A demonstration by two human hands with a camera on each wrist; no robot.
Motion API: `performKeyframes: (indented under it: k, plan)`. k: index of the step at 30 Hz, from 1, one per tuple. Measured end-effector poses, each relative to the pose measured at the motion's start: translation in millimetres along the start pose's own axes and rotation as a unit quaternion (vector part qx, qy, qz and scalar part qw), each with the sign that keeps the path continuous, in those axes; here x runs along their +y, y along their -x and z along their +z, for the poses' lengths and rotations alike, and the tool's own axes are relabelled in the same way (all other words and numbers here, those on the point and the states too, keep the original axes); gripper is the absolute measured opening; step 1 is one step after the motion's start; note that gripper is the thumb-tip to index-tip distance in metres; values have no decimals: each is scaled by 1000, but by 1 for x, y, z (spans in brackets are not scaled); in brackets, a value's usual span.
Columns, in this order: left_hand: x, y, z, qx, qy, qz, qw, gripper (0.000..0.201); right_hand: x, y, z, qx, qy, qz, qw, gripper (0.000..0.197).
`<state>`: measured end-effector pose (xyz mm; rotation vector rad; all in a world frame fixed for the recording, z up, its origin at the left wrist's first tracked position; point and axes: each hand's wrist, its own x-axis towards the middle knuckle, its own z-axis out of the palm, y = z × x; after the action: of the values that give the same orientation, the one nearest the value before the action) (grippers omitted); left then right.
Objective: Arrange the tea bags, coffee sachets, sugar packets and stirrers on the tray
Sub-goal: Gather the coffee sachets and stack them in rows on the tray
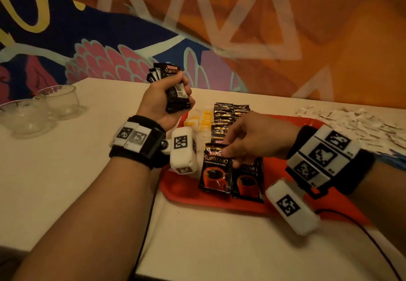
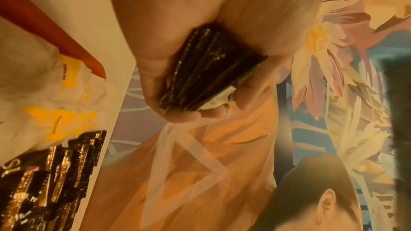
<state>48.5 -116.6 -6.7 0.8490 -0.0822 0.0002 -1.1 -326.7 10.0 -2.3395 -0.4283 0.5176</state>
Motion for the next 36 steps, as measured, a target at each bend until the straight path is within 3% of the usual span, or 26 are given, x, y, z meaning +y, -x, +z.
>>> performKeyframes:
  k: [5,9,13,19,22,26,30,34,36]
  plan:
    - [-3,-1,-1,-3,-3,-12,1000,12,-2,0,6,-1,87,13,996,17]
    - [-6,0,0,-6,-6,-19,1000,11,-3,1,9,42,211,-2,977,23]
    - [-7,1,1,-10,-13,-28,999,8,0,4,9,61,226,-6,972,31]
    - [-12,16,19,-73,-41,-53,995,27,8,12,1,85,168,-20,982,23]
    - [-15,27,30,-109,-29,-71,991,24,12,15,-7,142,87,-53,985,17]
    - [-19,46,44,-115,-65,-72,989,31,12,18,-13,255,-85,-122,956,19]
    - [-17,66,52,-154,-121,-63,979,44,5,28,-8,273,-197,-161,928,27]
    - [-18,86,61,-97,-133,-39,986,48,-1,36,3,276,-222,-179,918,20]
    - [-20,96,65,-70,-136,-20,988,39,-4,41,6,275,-247,-188,910,20]
